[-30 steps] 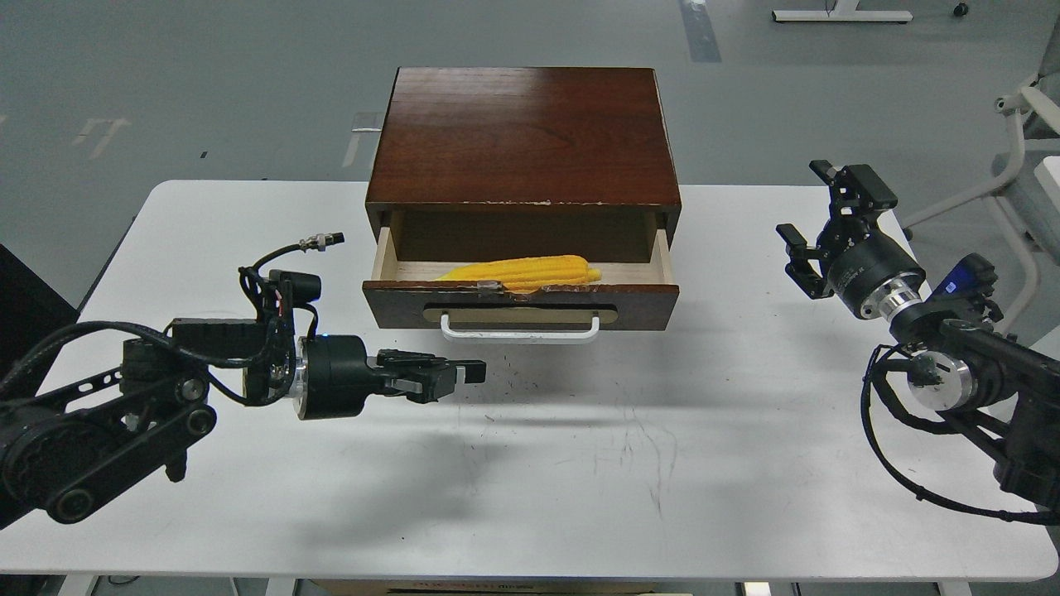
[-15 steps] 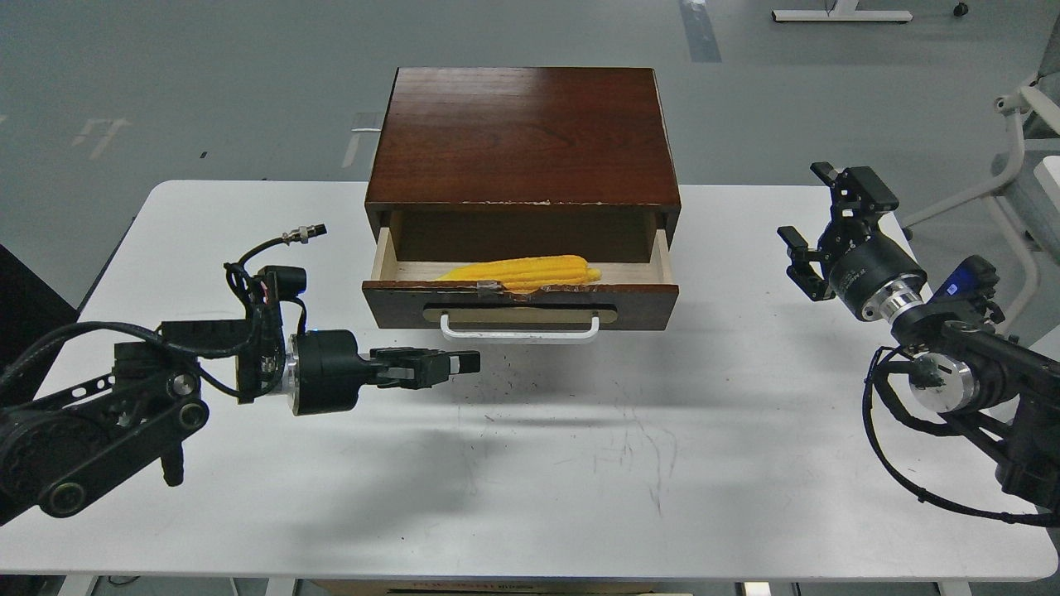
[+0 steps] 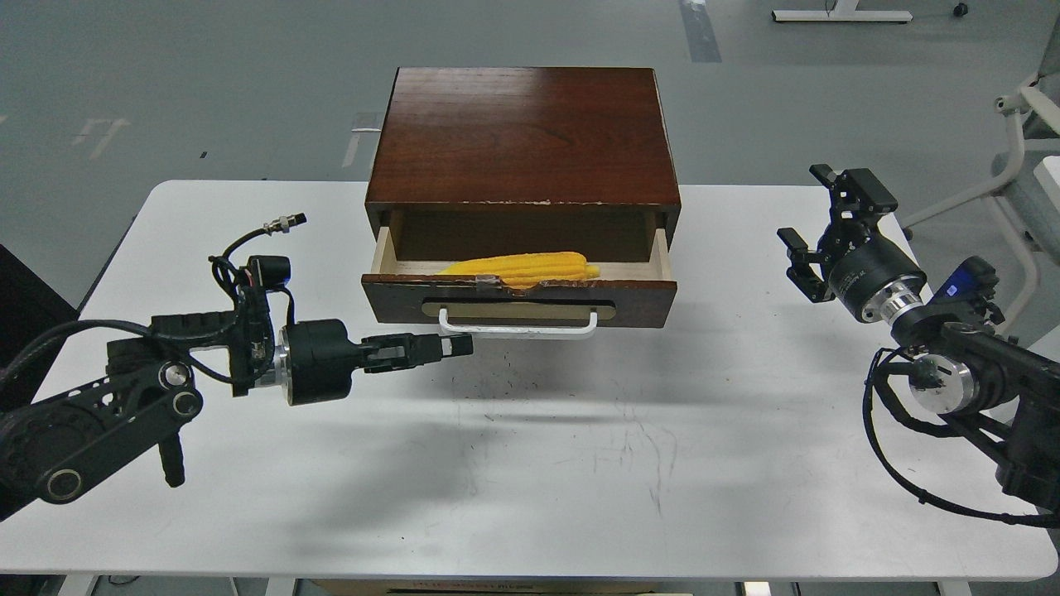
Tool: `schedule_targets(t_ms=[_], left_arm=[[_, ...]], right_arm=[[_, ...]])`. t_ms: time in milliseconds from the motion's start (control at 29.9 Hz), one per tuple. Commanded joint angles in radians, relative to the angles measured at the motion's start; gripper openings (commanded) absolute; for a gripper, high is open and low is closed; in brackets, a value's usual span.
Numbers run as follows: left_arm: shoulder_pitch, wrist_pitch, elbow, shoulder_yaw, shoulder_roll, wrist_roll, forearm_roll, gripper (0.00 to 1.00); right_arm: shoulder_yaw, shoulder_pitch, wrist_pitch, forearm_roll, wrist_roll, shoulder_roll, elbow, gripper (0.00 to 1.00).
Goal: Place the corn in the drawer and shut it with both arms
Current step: 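Push the drawer front away from the robot with the left gripper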
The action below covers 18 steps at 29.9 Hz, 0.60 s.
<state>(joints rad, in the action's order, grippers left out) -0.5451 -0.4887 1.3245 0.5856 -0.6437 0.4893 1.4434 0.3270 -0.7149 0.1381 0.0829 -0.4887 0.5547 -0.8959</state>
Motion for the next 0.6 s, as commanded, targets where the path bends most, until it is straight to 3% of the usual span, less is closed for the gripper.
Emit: schedule_targets(t_ms=[0, 568], left_arm=[[-0.001, 0.0, -0.017, 0.002, 0.001, -0.001, -0.001, 0.0], [-0.015, 0.0, -0.059, 0.003, 0.016, -0.003, -0.003, 0.0]], right_arm=[[0.0, 0.0, 0.0, 0.0, 0.0, -0.001, 0.0, 0.98], [-0.002, 0.0, 0.0, 0.001, 0.0, 0.004, 0.0, 0.97]])
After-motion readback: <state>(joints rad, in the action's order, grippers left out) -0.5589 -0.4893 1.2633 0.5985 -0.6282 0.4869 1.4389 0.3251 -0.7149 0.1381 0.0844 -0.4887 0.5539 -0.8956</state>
